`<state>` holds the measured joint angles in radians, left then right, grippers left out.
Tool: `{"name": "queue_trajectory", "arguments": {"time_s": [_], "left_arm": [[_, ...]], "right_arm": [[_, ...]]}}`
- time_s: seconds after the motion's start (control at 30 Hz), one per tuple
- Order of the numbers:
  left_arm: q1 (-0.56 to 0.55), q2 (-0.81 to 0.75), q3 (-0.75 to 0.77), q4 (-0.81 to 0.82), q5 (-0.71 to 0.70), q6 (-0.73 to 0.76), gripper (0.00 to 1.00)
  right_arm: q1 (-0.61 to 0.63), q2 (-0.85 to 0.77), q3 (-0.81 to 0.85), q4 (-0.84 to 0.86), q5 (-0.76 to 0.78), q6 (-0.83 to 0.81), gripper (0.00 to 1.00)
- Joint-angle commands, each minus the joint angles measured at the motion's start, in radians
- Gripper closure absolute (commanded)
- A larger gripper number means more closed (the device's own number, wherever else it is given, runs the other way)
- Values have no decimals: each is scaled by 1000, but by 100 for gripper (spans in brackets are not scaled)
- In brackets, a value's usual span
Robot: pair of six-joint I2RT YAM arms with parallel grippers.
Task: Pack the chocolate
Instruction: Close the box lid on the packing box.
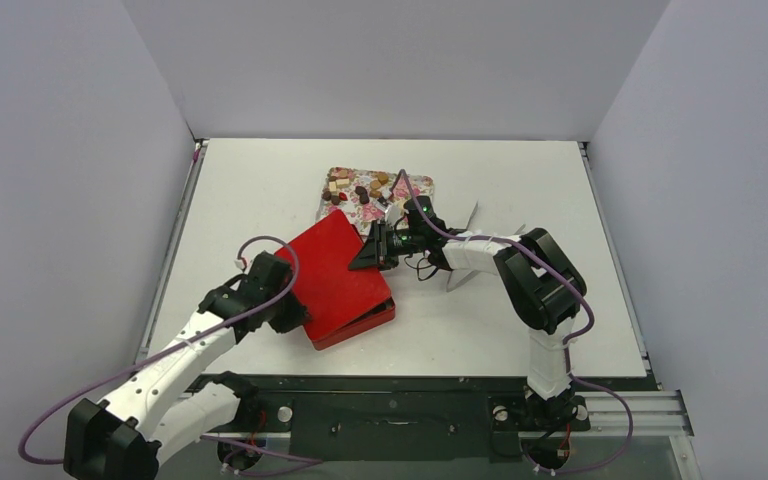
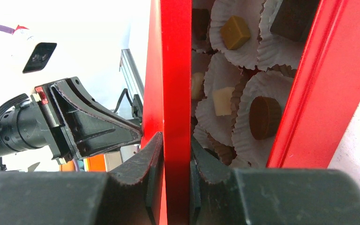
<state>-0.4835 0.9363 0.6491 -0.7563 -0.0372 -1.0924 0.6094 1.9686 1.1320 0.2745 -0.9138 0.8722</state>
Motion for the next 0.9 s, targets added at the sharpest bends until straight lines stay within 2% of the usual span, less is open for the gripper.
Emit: {"name": "queue_trajectory", "arguments": {"time_s": [0.0,0.63,0.87], "left_arm": [[-32,-29,-6,-31,-15,-31,96],[-87,22,-62,-2,-50,-76,97],[-87,51,-51,6,-65,-75,97]], "right_arm": [[-14,-41,3,-29,72,-61,85],[-28,-59,-29,12,88,-37,83],[-54,-80,-55,30,93,-29,66]]}}
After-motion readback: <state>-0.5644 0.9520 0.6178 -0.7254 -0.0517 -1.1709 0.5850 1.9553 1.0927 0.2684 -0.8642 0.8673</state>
